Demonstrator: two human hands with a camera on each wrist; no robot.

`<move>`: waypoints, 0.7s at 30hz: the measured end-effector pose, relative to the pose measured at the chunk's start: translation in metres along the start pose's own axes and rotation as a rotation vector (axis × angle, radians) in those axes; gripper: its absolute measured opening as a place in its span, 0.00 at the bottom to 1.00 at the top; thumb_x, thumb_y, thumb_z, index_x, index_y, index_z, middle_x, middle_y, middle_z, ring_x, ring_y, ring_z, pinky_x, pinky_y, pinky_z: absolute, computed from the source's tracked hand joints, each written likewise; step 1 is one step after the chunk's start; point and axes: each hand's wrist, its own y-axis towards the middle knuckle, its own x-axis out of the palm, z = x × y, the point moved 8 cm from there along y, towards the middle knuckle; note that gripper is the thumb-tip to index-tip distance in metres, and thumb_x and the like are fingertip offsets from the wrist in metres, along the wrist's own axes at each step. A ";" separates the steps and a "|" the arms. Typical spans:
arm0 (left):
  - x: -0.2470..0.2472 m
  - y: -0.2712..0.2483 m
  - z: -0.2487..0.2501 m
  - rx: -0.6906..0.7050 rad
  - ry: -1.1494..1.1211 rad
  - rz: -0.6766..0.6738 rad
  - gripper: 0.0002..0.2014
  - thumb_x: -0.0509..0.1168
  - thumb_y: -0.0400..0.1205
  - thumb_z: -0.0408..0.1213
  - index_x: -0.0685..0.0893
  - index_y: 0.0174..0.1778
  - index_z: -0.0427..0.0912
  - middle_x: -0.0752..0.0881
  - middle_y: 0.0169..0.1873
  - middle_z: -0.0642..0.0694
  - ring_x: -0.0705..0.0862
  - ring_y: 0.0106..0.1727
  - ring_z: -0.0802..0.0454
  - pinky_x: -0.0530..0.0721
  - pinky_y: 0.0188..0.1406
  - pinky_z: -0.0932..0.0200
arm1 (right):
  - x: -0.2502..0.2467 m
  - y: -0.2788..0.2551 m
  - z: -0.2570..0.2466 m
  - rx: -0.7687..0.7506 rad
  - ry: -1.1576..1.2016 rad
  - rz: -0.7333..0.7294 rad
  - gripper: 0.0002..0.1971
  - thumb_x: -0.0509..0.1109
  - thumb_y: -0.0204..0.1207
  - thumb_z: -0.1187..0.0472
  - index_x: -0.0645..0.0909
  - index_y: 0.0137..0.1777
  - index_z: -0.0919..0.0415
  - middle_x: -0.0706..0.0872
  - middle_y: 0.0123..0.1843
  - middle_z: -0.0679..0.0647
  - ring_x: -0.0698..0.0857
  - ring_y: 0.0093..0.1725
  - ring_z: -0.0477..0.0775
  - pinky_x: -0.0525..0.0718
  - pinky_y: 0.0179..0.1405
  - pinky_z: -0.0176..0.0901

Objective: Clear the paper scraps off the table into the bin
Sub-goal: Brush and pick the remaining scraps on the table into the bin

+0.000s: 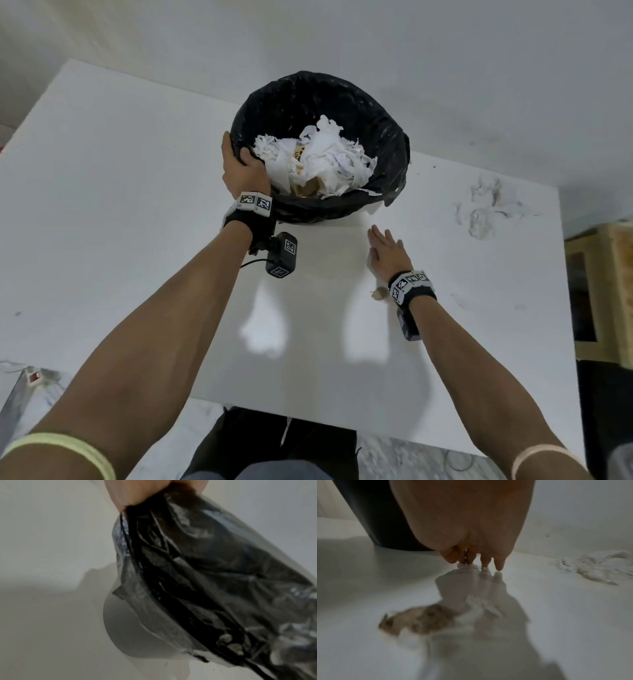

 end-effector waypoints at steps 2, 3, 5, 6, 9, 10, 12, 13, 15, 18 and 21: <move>0.003 0.000 0.001 0.004 -0.005 -0.003 0.23 0.53 0.86 0.35 0.65 0.79 0.46 0.76 0.73 0.47 0.75 0.72 0.46 0.68 0.67 0.65 | -0.001 -0.022 0.012 0.011 0.049 0.010 0.26 0.50 0.83 0.60 0.59 0.82 0.56 0.57 0.85 0.48 0.56 0.84 0.60 0.61 0.79 0.58; 0.005 0.000 0.002 0.002 -0.009 -0.004 0.23 0.53 0.86 0.35 0.65 0.79 0.46 0.75 0.73 0.48 0.75 0.72 0.46 0.68 0.68 0.64 | 0.001 -0.034 0.017 0.020 0.083 0.002 0.26 0.52 0.84 0.60 0.60 0.82 0.56 0.57 0.85 0.47 0.55 0.84 0.58 0.63 0.79 0.54; 0.008 0.000 0.003 -0.007 -0.006 -0.009 0.23 0.52 0.87 0.36 0.64 0.79 0.47 0.75 0.73 0.48 0.75 0.72 0.46 0.68 0.68 0.63 | 0.012 -0.057 0.022 0.058 0.186 -0.015 0.28 0.59 0.82 0.58 0.60 0.83 0.55 0.57 0.85 0.45 0.52 0.85 0.53 0.65 0.77 0.49; 0.009 0.000 0.003 -0.010 -0.003 -0.010 0.23 0.52 0.87 0.36 0.64 0.80 0.47 0.75 0.73 0.48 0.75 0.72 0.46 0.68 0.68 0.62 | 0.018 -0.067 0.022 0.077 0.234 0.004 0.29 0.63 0.81 0.56 0.62 0.82 0.55 0.58 0.85 0.45 0.52 0.85 0.52 0.66 0.77 0.49; 0.011 0.000 0.005 0.006 0.006 -0.022 0.23 0.52 0.86 0.36 0.64 0.80 0.46 0.75 0.74 0.48 0.74 0.72 0.47 0.67 0.67 0.65 | 0.032 -0.091 0.017 0.099 0.340 0.144 0.27 0.69 0.77 0.54 0.72 0.76 0.53 0.67 0.81 0.47 0.59 0.82 0.52 0.71 0.72 0.45; 0.012 0.000 0.005 0.017 0.011 -0.028 0.23 0.52 0.86 0.36 0.64 0.79 0.45 0.74 0.74 0.48 0.74 0.73 0.47 0.67 0.67 0.65 | 0.035 -0.096 0.017 0.110 0.386 0.172 0.25 0.69 0.76 0.58 0.75 0.74 0.53 0.70 0.79 0.47 0.62 0.80 0.52 0.72 0.69 0.41; 0.012 0.001 0.006 0.033 0.023 -0.035 0.23 0.52 0.87 0.35 0.64 0.79 0.45 0.74 0.74 0.47 0.74 0.73 0.47 0.67 0.67 0.66 | 0.037 -0.104 0.016 0.114 0.427 0.211 0.22 0.68 0.74 0.65 0.80 0.69 0.53 0.75 0.75 0.46 0.69 0.74 0.51 0.76 0.62 0.38; 0.012 0.002 0.005 0.034 0.026 -0.034 0.23 0.52 0.86 0.35 0.64 0.79 0.45 0.74 0.74 0.47 0.74 0.73 0.47 0.67 0.68 0.66 | 0.036 -0.108 0.016 0.115 0.430 0.246 0.20 0.67 0.74 0.67 0.83 0.65 0.53 0.77 0.72 0.45 0.73 0.70 0.51 0.80 0.58 0.40; 0.012 0.003 0.005 0.034 0.031 -0.033 0.23 0.52 0.87 0.35 0.64 0.79 0.45 0.75 0.73 0.47 0.74 0.73 0.46 0.68 0.69 0.64 | 0.032 -0.114 0.020 0.154 0.441 0.328 0.17 0.65 0.73 0.70 0.87 0.55 0.54 0.82 0.62 0.46 0.79 0.60 0.47 0.82 0.51 0.36; 0.011 0.004 0.004 0.040 0.038 -0.034 0.23 0.52 0.87 0.35 0.64 0.79 0.45 0.75 0.73 0.46 0.74 0.73 0.46 0.68 0.70 0.62 | 0.030 -0.115 0.028 0.258 0.495 0.334 0.12 0.64 0.71 0.71 0.86 0.43 0.54 0.84 0.48 0.46 0.81 0.45 0.43 0.77 0.43 0.26; 0.011 0.004 0.002 0.044 0.050 -0.036 0.23 0.52 0.87 0.35 0.64 0.80 0.46 0.75 0.74 0.46 0.74 0.73 0.47 0.68 0.69 0.63 | 0.035 -0.106 0.044 0.366 0.604 0.270 0.11 0.65 0.67 0.71 0.82 0.35 0.52 0.86 0.34 0.47 0.83 0.36 0.50 0.82 0.40 0.38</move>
